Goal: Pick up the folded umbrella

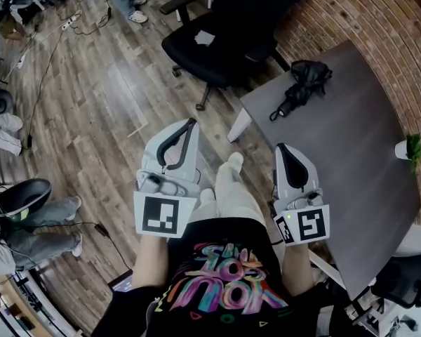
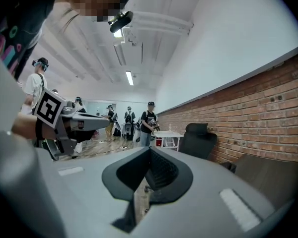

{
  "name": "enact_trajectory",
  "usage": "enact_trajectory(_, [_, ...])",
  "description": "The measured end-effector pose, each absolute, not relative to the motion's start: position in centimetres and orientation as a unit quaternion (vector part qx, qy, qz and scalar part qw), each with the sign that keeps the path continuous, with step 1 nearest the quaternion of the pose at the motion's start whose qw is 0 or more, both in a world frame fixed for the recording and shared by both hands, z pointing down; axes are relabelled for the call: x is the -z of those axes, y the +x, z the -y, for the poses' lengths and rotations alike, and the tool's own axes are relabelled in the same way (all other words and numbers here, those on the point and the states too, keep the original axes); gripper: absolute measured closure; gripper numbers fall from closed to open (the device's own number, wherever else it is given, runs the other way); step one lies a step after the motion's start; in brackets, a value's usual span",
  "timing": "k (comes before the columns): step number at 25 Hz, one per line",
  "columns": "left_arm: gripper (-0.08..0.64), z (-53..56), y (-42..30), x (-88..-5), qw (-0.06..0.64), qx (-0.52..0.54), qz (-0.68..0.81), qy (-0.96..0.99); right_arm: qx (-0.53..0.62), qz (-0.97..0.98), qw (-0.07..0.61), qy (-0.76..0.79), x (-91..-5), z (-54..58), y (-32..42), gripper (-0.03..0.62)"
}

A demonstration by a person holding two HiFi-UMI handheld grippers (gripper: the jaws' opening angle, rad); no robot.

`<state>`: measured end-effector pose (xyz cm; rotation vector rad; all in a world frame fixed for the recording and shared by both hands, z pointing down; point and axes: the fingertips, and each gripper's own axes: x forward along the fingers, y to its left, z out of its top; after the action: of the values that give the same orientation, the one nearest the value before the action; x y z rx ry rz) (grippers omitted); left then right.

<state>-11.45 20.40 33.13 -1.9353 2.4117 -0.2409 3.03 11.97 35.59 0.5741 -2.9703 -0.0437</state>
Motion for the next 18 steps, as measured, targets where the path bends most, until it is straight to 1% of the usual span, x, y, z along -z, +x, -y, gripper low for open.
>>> enact_trajectory(8, [0.560, -15.6, -14.3, -33.3, 0.031, 0.088, -0.770, -0.631, 0.015, 0.980, 0.057, 0.190, -36.2, -7.4, -0.4, 0.592])
enact_trajectory(14, [0.560, -8.8, -17.1, -33.0, 0.045, 0.094, -0.756, -0.646, 0.016, 0.977, 0.066, 0.200, -36.6, -1.3, -2.9, 0.592])
enact_trajectory(18, [0.560, -3.6, -19.1, -32.6, 0.037, 0.081, -0.748, -0.657, 0.022, 0.973, 0.075, 0.216, -36.1, 3.1, -4.3, 0.592])
